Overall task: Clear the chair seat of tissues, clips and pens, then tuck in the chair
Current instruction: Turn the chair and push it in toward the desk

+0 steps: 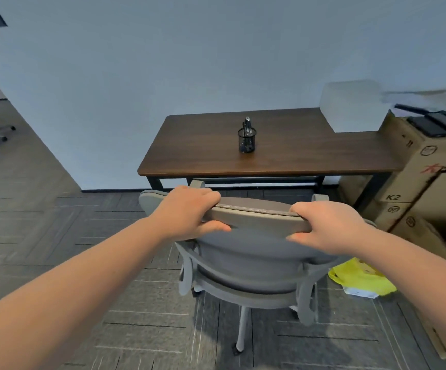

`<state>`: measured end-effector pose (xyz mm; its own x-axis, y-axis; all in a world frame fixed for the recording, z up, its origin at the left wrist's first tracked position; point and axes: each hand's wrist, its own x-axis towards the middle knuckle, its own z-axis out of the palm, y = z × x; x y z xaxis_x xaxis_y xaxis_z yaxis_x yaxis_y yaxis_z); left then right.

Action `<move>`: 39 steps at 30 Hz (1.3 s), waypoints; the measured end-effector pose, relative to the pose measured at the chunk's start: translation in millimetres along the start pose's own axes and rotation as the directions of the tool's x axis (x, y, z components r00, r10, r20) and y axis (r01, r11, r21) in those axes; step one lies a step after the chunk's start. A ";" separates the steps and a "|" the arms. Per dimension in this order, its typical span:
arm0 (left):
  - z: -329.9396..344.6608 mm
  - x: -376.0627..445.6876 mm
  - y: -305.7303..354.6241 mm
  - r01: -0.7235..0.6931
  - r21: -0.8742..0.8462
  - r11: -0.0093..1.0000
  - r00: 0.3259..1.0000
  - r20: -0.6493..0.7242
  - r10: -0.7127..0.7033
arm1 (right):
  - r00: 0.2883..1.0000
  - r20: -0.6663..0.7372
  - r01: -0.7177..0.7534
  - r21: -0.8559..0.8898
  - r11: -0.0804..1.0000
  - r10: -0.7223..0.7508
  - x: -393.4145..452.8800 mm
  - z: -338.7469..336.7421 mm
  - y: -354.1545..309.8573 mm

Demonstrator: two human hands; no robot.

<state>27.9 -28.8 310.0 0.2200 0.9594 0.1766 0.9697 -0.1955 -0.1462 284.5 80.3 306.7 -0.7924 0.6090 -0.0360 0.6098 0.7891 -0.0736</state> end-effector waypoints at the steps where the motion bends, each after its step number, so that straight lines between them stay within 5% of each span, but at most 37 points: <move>1: 1.9 6.3 3.8 0.011 -0.005 1.000 1.000 0.000 -0.011 | 1.000 -0.016 -0.008 -0.009 1.000 0.008 -0.4 -0.8 7.5; 9: 14.8 60.7 22.3 0.014 -0.027 1.000 0.999 -0.031 -0.015 | 0.989 -0.150 0.000 -0.058 0.998 -0.009 2.4 -0.9 63.9; 39: 19.4 149.4 78.6 0.122 -0.086 0.989 0.992 0.032 -0.119 | 0.998 -0.009 -0.058 -0.016 0.998 0.058 19.4 -19.1 176.2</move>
<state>135.0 103.2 306.0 0.0992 0.9819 0.1612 0.9948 -0.0941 -0.0394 376.9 232.6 312.0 -0.7554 0.6545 -0.0308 0.6551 0.7535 -0.0555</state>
